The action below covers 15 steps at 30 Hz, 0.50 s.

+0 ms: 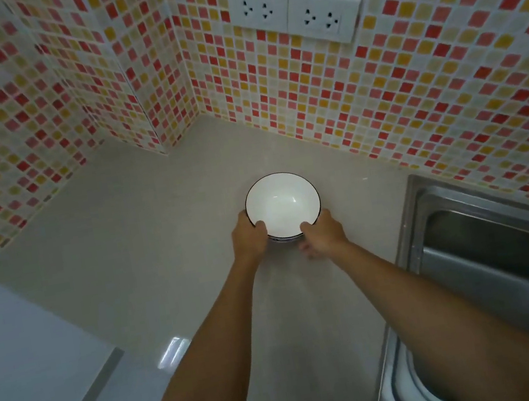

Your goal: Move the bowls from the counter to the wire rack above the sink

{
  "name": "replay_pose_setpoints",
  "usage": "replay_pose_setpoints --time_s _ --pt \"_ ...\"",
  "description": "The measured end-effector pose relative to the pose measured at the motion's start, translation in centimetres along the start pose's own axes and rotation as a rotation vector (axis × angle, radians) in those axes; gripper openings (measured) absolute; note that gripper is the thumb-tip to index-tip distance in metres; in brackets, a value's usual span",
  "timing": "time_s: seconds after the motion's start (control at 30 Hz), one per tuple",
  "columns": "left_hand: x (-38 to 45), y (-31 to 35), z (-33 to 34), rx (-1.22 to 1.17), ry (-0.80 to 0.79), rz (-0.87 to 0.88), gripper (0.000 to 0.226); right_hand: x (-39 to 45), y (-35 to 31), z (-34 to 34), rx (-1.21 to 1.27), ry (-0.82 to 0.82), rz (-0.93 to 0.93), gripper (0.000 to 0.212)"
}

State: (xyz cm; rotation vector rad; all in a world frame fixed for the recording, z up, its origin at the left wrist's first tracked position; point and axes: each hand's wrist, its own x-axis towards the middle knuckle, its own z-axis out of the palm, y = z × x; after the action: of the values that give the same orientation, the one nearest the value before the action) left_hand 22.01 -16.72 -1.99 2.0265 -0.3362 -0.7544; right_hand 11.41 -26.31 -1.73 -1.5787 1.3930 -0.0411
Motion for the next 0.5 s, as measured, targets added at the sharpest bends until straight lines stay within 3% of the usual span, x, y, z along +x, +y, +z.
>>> replay_pose_setpoints --time_s 0.13,0.37,0.5 --pt "-1.1 0.4 0.3 -0.046 0.0 -0.014 0.045 -1.0 -0.3 -1.0 0.099 0.004 0.001 0.027" --pt "-5.3 1.8 2.1 -0.335 -0.147 -0.093 0.056 -4.4 3.5 -5.9 0.084 0.001 -0.149 0.031" --pt "-9.0 4.2 4.3 -0.42 -0.235 -0.091 0.046 -7.1 6.2 -9.5 0.079 0.072 -0.218 0.032"
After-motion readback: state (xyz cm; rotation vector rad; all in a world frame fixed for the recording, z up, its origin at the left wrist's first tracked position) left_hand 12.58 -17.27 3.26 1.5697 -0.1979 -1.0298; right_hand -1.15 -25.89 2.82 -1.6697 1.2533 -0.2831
